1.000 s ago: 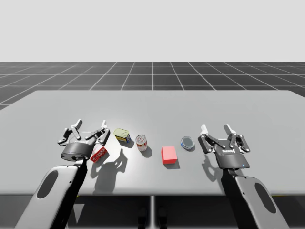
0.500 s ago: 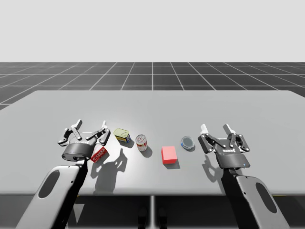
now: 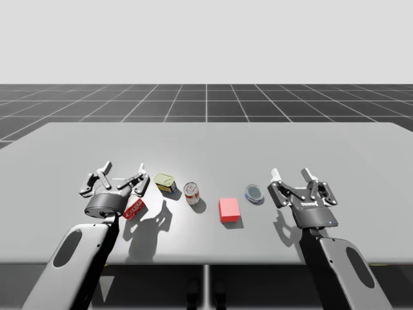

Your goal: Find the red cube and pick it up.

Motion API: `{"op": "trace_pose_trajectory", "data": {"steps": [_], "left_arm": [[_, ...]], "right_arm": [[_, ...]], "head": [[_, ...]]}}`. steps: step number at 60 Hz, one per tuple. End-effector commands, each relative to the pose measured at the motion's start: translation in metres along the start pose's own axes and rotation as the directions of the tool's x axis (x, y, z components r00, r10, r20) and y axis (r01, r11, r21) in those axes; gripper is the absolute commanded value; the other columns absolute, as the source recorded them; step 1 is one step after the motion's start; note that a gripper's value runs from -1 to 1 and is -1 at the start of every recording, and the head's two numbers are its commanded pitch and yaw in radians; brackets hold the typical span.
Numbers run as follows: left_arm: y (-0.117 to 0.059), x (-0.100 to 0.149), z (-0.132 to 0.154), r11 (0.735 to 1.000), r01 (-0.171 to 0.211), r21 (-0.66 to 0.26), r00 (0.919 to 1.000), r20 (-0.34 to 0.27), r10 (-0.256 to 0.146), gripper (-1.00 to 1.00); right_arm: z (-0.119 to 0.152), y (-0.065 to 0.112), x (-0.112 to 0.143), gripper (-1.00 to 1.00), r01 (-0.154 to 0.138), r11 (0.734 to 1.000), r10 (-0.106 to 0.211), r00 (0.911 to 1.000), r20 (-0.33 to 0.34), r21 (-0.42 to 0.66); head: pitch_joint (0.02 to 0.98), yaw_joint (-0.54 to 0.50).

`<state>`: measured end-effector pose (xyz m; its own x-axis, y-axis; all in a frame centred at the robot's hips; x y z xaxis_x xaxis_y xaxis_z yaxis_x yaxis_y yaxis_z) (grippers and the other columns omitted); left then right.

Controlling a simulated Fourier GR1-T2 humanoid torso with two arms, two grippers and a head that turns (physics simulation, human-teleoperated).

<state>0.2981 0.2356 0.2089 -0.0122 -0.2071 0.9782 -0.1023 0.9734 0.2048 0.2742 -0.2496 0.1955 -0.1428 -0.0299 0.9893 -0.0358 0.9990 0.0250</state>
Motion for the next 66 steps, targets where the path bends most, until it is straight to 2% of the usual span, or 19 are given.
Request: {"op": "trace_pose_trajectory", "data": {"steps": [1, 8, 20, 25, 29, 30, 35, 39, 43, 46, 49, 50, 54, 55, 57, 63, 66], "left_arm": [[-0.001, 0.001, 0.001, 1.0, -0.009, -0.009, 0.9999, 0.005, 0.009, -1.0], [-0.001, 0.002, 0.001, 1.0, -0.014, -0.01, 0.9999, 0.007, 0.014, -1.0], [-0.002, 0.003, 0.002, 1.0, -0.018, -0.015, 0.9998, 0.013, 0.018, -1.0], [-0.002, 0.004, 0.002, 1.0, -0.021, -0.016, 0.9997, 0.013, 0.021, -1.0], [-0.001, 0.004, 0.003, 1.0, -0.025, -0.014, 0.9996, 0.013, 0.025, -1.0], [0.0, 0.004, 0.003, 1.0, -0.029, -0.012, 0.9995, 0.013, 0.029, -1.0], [-0.001, 0.005, 0.003, 0.999, -0.032, -0.011, 0.9994, 0.012, 0.032, -1.0], [-0.001, 0.005, 0.004, 0.999, -0.035, -0.013, 0.9993, 0.013, 0.035, -1.0], [-0.001, 0.006, 0.004, 0.999, -0.037, -0.014, 0.9992, 0.015, 0.037, -1.0], [0.0, 0.006, 0.004, 0.999, -0.04, -0.014, 0.9991, 0.016, 0.04, -1.0], [0.0, 0.006, 0.004, 0.999, -0.042, -0.014, 0.999, 0.017, 0.042, -1.0], [0.0, 0.006, 0.004, 0.999, -0.044, -0.014, 0.9988, 0.018, 0.044, -1.0], [0.0, 0.007, 0.004, 0.999, -0.049, -0.015, 0.9986, 0.02, 0.049, -1.0], [0.0, 0.007, 0.004, 0.999, -0.05, -0.016, 0.9985, 0.02, 0.05, -1.0], [0.001, 0.007, 0.004, 0.999, -0.051, -0.015, 0.9985, 0.021, 0.051, -1.0], [0.0, 0.007, 0.004, 0.999, -0.05, -0.015, 0.9985, 0.021, 0.05, -1.0], [0.0, 0.007, 0.004, 0.999, -0.05, -0.014, 0.9985, 0.022, 0.051, -1.0]], "right_arm": [[0.0, 0.0, -0.001, -1.0, -0.004, 1.0, 0.004, 1.0, -0.002, 0.0], [0.0, 0.001, -0.001, -1.0, -0.005, 1.0, 0.005, 1.0, -0.003, 0.0], [0.0, 0.001, 0.0, -1.0, -0.013, 1.0, 0.013, 0.9999, 0.009, -0.006], [0.001, 0.001, 0.002, -1.0, -0.043, 0.999, 0.043, 0.9987, 0.026, -0.007], [0.004, 0.003, 0.007, -1.0, -0.018, 1.0, 0.018, 0.9996, 0.024, -0.003], [0.008, 0.007, 0.012, -1.0, -0.011, 1.0, 0.011, 0.9999, 0.012, 0.008], [0.022, 0.017, 0.022, -1.0, -0.037, 0.999, 0.037, 0.9992, 0.016, 0.023], [0.041, 0.031, 0.032, -1.0, -0.015, 0.998, 0.016, 0.9996, -0.024, 0.061], [0.057, 0.043, 0.036, -1.0, -0.033, 0.997, 0.035, 0.9988, -0.034, 0.074], [0.073, 0.051, 0.039, -1.0, -0.004, 0.991, 0.012, 0.9984, -0.056, 0.132], [0.081, 0.056, 0.038, -1.0, -0.002, 0.987, 0.013, 0.9978, -0.066, 0.158], [0.089, 0.059, 0.038, -1.0, 0.023, 0.981, -0.006, 0.9959, -0.09, 0.192], [0.099, 0.062, 0.035, -1.0, 0.064, 0.974, -0.037, 0.9916, -0.124, 0.216], [0.104, 0.065, 0.034, -1.0, 0.082, 0.973, -0.054, 0.9898, -0.132, 0.218], [0.109, 0.067, 0.03, -1.0, 0.081, 0.971, -0.05, 0.9891, -0.138, 0.224], [0.122, 0.076, 0.018, -1.0, 0.108, 0.966, -0.067, 0.9821, -0.176, 0.236], [0.126, 0.08, 0.013, -1.0, 0.096, 0.966, -0.053, 0.9822, -0.18, 0.24]], "head": [[0.804, -0.05], [0.859, -0.11], [0.91, -0.14], [0.914, -0.15], [0.914, -0.15], [0.914, -0.14], [0.912, -0.14], [0.909, -0.14], [0.909, -0.13], [0.905, -0.13], [0.904, -0.13], [0.902, -0.13], [0.901, -0.13], [0.901, -0.13], [0.902, -0.14], [0.899, -0.14], [0.899, -0.14]]}}
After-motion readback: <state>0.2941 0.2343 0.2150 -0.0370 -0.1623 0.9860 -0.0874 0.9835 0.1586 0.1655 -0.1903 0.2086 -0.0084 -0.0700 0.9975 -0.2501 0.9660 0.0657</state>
